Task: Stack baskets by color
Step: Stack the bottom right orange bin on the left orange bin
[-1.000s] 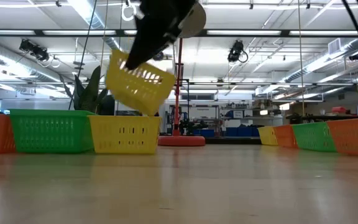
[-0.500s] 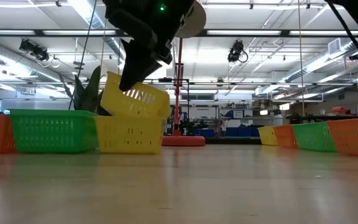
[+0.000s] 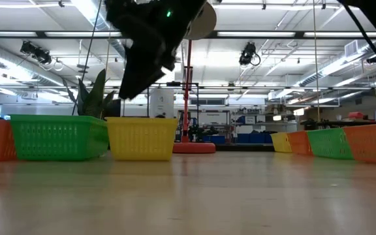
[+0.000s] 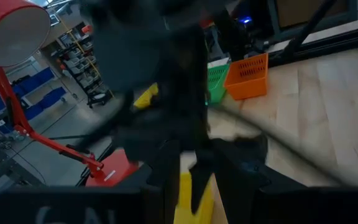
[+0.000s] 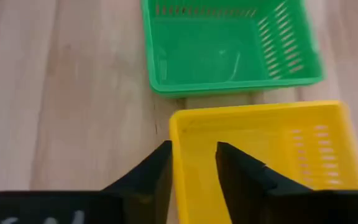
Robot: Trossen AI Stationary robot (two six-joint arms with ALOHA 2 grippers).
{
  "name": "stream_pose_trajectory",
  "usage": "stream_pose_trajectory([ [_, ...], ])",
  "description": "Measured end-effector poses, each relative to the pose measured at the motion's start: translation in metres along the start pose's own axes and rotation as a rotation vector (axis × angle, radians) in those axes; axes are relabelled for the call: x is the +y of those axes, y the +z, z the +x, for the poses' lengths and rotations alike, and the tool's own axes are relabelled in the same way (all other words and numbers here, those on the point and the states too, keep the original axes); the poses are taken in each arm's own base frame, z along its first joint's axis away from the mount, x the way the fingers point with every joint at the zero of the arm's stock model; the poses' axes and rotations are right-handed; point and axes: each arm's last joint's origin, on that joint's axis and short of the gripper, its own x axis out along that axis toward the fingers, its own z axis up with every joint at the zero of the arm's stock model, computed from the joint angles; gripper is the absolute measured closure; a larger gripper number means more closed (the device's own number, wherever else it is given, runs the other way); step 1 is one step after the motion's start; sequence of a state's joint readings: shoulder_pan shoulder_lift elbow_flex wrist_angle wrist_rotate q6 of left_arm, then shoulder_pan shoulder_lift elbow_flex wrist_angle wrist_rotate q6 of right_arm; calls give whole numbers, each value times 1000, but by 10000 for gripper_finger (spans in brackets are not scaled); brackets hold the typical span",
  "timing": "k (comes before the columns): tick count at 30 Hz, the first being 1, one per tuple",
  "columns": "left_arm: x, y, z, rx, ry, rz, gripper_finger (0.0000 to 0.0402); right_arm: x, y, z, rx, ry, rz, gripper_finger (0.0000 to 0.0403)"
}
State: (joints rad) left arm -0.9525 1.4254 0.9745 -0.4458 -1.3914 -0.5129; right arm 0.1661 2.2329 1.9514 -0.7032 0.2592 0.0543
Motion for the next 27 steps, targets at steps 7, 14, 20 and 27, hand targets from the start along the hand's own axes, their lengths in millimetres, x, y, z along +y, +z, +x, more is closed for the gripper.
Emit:
stream_pose_trajectory([
  [7,-1,0,-5,-6,-17,-19,299,17,-28,-50,25,-21,-102,256],
  [14,-2,-1,-6,-7,-23,-46,299,37,-131,-112,20,-92,33,267],
  [20,2,0,16,61,-22,-80,299,48,-209,-172,7,26,348,268],
  [27,10,-1,52,156,8,-124,299,58,-266,-206,118,116,544,269],
])
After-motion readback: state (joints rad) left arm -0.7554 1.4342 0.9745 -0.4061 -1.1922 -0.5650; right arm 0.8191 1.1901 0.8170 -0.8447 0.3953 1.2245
